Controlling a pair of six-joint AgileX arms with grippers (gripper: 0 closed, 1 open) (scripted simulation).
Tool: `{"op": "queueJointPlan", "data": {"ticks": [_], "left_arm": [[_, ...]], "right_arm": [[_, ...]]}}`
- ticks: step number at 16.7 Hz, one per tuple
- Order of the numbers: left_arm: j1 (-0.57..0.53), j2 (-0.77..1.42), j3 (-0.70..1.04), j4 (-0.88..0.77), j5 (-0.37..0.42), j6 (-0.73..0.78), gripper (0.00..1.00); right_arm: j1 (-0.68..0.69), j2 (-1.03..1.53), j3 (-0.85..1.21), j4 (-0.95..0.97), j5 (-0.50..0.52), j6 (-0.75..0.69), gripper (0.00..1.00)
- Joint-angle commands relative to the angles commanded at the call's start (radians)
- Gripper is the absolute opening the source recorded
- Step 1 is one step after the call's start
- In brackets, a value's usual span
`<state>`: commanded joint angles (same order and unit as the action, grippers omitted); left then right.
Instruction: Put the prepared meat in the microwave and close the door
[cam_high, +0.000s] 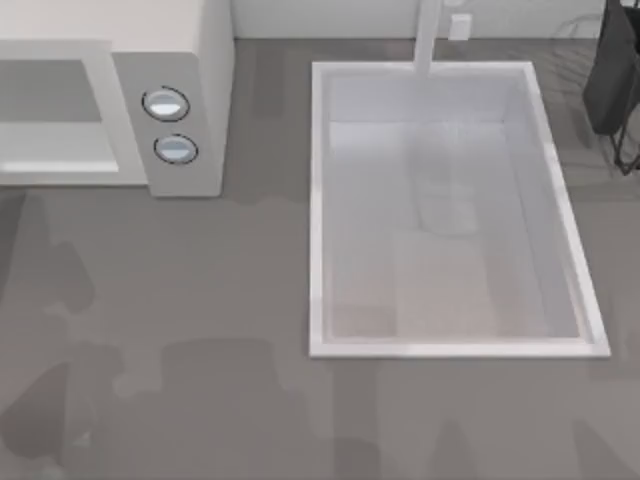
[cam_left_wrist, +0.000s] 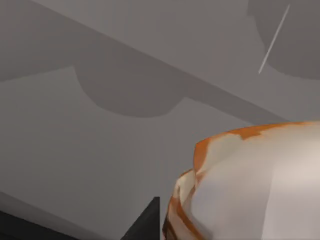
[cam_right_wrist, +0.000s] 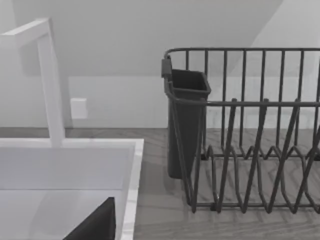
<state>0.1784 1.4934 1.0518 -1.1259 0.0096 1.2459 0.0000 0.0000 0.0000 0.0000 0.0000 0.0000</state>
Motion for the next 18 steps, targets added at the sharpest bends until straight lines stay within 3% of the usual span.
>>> {"op": "queueJointPlan", "data": {"ticks": [4, 8, 18], "left_arm": [[0.002, 0.02, 0.005, 0.033, 0.006, -0.018, 0.0], [-0.002, 0.099, 0.043, 0.217, 0.04, -0.128, 0.0], [-0.015, 0.407, 0.006, 1.117, 0.16, -0.671, 0.0]], "right_arm": [[0.0, 0.0, 0.0, 0.0, 0.0, 0.0, 1.0], [0.0, 0.0, 0.0, 0.0, 0.0, 0.0, 1.0], [0.0, 0.0, 0.0, 0.0, 0.0, 0.0, 1.0]]}}
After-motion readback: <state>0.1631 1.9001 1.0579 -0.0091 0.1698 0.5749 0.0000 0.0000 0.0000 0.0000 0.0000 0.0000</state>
